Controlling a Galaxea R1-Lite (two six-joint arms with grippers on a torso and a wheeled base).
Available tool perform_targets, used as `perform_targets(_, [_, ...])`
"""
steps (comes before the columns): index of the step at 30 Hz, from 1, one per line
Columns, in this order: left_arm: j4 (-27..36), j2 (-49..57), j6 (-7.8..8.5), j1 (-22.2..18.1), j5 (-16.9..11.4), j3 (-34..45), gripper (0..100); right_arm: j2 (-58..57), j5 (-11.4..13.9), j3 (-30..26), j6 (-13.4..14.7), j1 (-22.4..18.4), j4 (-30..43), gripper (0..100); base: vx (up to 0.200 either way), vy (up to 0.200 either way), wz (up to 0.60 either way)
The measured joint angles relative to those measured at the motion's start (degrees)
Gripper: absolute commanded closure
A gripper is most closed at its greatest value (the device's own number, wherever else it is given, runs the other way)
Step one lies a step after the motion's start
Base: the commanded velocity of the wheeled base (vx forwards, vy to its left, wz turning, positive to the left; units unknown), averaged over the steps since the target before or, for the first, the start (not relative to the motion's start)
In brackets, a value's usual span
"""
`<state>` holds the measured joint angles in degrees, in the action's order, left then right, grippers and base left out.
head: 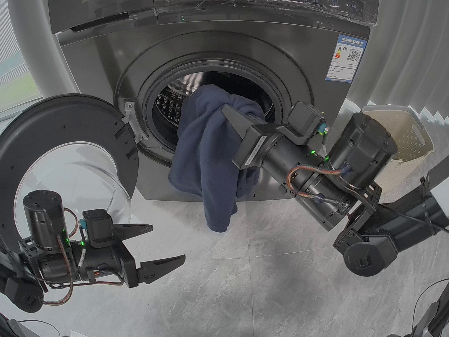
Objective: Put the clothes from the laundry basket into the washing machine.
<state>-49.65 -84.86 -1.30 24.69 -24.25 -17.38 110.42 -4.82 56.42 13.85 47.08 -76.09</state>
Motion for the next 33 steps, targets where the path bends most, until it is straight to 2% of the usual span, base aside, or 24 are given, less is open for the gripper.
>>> perform_targets(12, [-5.4, -11.0, -1.49, 2.1, 1.4, -2.6, 0, 0.0, -0.4, -0.4, 0.2, 0.8, 0.0, 100, 0.000, 0.000, 0.00])
perform_targets(19, [-12.5, -17.4, -2.33, 2.6, 1.8, -3.5, 0, 0.3, -0.4, -0.5, 0.2, 1.4, -1.3, 100, 0.000, 0.000, 0.00])
perform_targets(30, [-17.5, -27.5, -3.51, 2.7, 5.8, -9.7, 0, 0.7, -0.5, -0.5, 0.2, 1.9, -1.7, 100, 0.000, 0.000, 0.00])
perform_targets(33, [-18.1, -29.5, -3.58, 2.7, 6.0, -10.9, 0, 0.7, -0.7, -0.6, 0.2, 2.3, -1.9, 100, 0.000, 0.000, 0.00])
